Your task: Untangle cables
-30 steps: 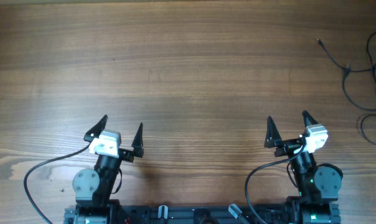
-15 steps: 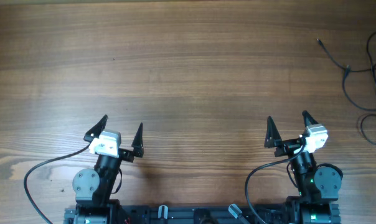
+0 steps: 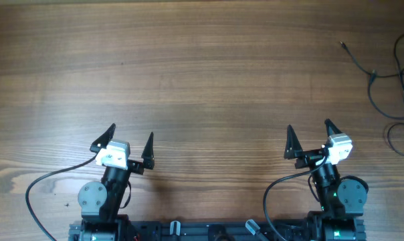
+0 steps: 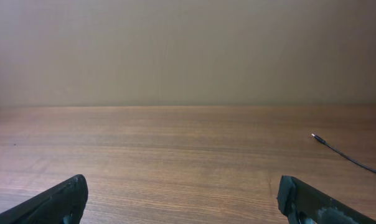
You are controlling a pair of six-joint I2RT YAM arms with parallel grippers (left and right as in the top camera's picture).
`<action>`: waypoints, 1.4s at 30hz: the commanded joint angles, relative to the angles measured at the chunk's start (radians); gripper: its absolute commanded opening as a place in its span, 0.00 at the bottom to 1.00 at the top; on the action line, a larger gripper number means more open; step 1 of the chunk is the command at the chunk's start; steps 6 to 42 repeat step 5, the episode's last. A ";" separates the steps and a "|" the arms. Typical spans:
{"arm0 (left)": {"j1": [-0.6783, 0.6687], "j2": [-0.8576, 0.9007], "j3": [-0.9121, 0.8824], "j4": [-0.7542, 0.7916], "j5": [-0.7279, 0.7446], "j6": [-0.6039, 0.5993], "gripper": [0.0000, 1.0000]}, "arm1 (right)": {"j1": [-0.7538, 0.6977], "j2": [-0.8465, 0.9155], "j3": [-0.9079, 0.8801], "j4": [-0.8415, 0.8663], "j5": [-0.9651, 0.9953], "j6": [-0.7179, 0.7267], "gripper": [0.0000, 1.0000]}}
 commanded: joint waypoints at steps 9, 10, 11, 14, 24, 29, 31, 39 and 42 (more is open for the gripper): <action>-0.006 -0.009 -0.006 -0.003 -0.020 -0.010 1.00 | -0.003 0.002 0.000 0.005 0.007 0.002 1.00; -0.006 -0.009 -0.006 -0.003 -0.020 -0.010 1.00 | -0.003 0.002 0.000 0.005 0.007 0.002 1.00; -0.006 -0.009 -0.006 -0.003 -0.020 -0.010 1.00 | -0.003 0.002 0.000 0.005 0.007 0.002 1.00; -0.006 -0.009 -0.006 -0.003 -0.020 -0.010 1.00 | -0.003 0.002 0.000 0.005 0.007 0.002 1.00; -0.006 -0.009 -0.006 -0.003 -0.020 -0.010 1.00 | -0.003 0.002 0.000 0.005 0.007 0.002 1.00; -0.006 -0.009 -0.006 -0.003 -0.020 -0.010 1.00 | -0.003 0.002 0.000 0.005 0.007 0.002 1.00; -0.006 -0.009 -0.006 -0.003 -0.020 -0.010 1.00 | -0.003 0.002 0.000 0.005 0.007 0.002 1.00; -0.006 -0.009 -0.006 -0.003 -0.020 -0.010 1.00 | -0.003 0.002 0.000 0.005 0.007 0.002 1.00; -0.006 -0.009 -0.006 -0.003 -0.020 -0.010 1.00 | -0.003 0.002 0.000 0.005 0.007 0.002 1.00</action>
